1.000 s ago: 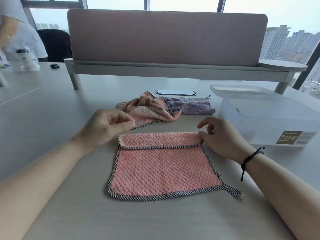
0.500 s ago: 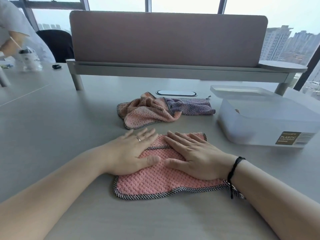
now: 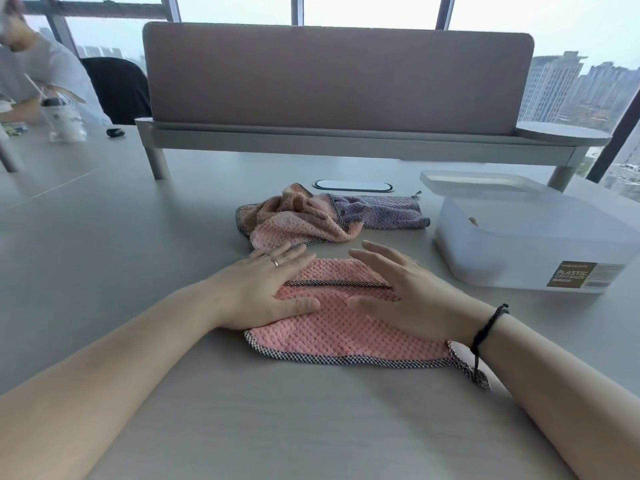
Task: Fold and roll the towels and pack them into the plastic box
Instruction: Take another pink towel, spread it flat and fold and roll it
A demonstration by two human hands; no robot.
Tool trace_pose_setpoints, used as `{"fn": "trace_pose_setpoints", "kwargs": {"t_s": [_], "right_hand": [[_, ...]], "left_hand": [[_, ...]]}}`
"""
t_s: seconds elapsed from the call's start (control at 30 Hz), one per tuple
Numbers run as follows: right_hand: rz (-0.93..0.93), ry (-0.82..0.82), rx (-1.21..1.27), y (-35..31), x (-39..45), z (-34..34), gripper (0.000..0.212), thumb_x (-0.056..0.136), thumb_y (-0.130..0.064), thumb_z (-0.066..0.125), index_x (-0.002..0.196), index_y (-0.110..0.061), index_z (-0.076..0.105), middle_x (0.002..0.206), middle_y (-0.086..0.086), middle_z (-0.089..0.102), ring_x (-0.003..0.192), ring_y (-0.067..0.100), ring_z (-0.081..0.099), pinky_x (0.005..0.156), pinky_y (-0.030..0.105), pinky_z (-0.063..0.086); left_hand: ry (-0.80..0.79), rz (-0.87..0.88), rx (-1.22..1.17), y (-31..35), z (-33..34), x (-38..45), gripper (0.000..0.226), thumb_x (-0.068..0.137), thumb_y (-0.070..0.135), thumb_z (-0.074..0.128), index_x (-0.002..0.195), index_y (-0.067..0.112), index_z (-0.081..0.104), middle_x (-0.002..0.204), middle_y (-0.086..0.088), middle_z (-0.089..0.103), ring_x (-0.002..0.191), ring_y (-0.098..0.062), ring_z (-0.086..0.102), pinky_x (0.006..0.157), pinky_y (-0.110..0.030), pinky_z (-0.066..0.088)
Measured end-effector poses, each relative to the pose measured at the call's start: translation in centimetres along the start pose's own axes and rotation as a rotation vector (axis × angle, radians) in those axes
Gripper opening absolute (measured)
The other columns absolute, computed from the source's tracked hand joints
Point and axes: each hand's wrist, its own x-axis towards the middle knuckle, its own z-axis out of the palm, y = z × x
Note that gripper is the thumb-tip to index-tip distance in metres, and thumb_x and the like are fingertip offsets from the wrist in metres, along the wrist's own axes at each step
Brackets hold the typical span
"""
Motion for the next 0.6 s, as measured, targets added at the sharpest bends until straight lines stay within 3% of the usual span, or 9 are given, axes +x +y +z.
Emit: {"fn": "trace_pose_setpoints", "kwargs": {"t_s": [0.07, 0.13, 0.17, 0.23, 0.3, 0.37, 0.5, 0.6], "right_hand": [[-0.061, 0.143, 0.063, -0.6, -0.5, -1.0, 0.054, 0.078, -0.068, 0.064, 0.124, -0.042, 0.059, 0.125, -0.013, 0.058, 0.116, 0.006, 0.054, 0.096, 0.032, 0.045], [-0.145, 0.124, 0.162, -1.9, -1.2, -1.5, 0.033, 0.07, -0.059, 0.077, 0.089, -0.032, 0.072, 0.081, -0.01, 0.065, 0.076, 0.003, 0.059, 0.067, 0.025, 0.046], [-0.179, 0.059, 0.2, -2.6, -1.6, -1.4, 0.033, 0.067, -0.057, 0.081, 0.08, -0.028, 0.072, 0.07, -0.006, 0.063, 0.065, 0.005, 0.057, 0.059, 0.025, 0.043], [-0.238, -0.07, 0.194, -3.6, -2.0, -0.6, 0.038, 0.061, -0.058, 0.085, 0.077, -0.026, 0.069, 0.068, -0.002, 0.062, 0.061, 0.009, 0.055, 0.057, 0.027, 0.043], [-0.265, -0.121, 0.167, -4.0, -1.9, 0.2, 0.037, 0.061, -0.059, 0.084, 0.079, -0.032, 0.065, 0.072, -0.005, 0.062, 0.067, 0.012, 0.057, 0.062, 0.031, 0.048], [-0.27, -0.128, 0.186, -3.7, -1.5, 0.6, 0.027, 0.068, -0.051, 0.082, 0.078, -0.032, 0.065, 0.073, -0.008, 0.062, 0.069, 0.011, 0.057, 0.064, 0.03, 0.049], [-0.313, -0.139, 0.17, -3.4, -1.4, 0.6, 0.013, 0.084, -0.036, 0.073, 0.077, -0.031, 0.064, 0.073, -0.011, 0.06, 0.069, 0.006, 0.054, 0.063, 0.02, 0.043], [-0.25, -0.104, 0.269, -3.3, -1.2, 0.5, 0.015, 0.088, -0.035, 0.071, 0.081, -0.022, 0.066, 0.07, -0.008, 0.061, 0.061, 0.004, 0.05, 0.057, 0.02, 0.041]], "left_hand": [[0.095, 0.003, 0.002, 0.0, -0.1, 0.1, 0.09, 0.08, 0.086, 0.022, 0.156, 0.042, 0.002, 0.163, 0.016, -0.006, 0.15, -0.002, -0.007, 0.123, -0.031, -0.003], [0.259, 0.036, -0.01, 0.0, -0.3, 0.1, 0.086, 0.08, 0.085, 0.031, 0.153, 0.042, 0.022, 0.163, 0.015, 0.017, 0.15, -0.005, 0.013, 0.124, -0.034, 0.012], [0.344, 0.073, -0.049, 0.1, -0.5, -0.1, 0.08, 0.08, 0.083, 0.04, 0.148, 0.04, 0.036, 0.157, 0.014, 0.034, 0.146, -0.006, 0.028, 0.121, -0.037, 0.024], [0.433, 0.195, -0.18, 0.5, -0.7, -0.6, 0.058, 0.079, 0.07, 0.062, 0.125, 0.035, 0.061, 0.129, 0.014, 0.061, 0.123, -0.005, 0.052, 0.105, -0.037, 0.044], [0.393, 0.322, -0.311, 1.4, -0.8, -1.4, 0.037, 0.075, 0.057, 0.076, 0.097, 0.028, 0.071, 0.096, 0.014, 0.067, 0.093, -0.005, 0.062, 0.082, -0.033, 0.052], [0.285, 0.36, -0.395, 2.4, -0.8, -2.0, 0.034, 0.069, 0.054, 0.082, 0.079, 0.023, 0.07, 0.074, 0.009, 0.065, 0.071, -0.012, 0.063, 0.064, -0.035, 0.052], [0.165, 0.343, -0.386, 3.4, -0.8, -2.2, 0.044, 0.061, 0.059, 0.085, 0.079, 0.022, 0.069, 0.073, 0.009, 0.064, 0.067, -0.01, 0.06, 0.059, -0.024, 0.047], [0.179, 0.359, -0.357, 3.3, -0.8, -2.2, 0.036, 0.069, 0.051, 0.082, 0.09, 0.025, 0.07, 0.081, 0.01, 0.066, 0.075, -0.008, 0.062, 0.066, -0.028, 0.051]]}}
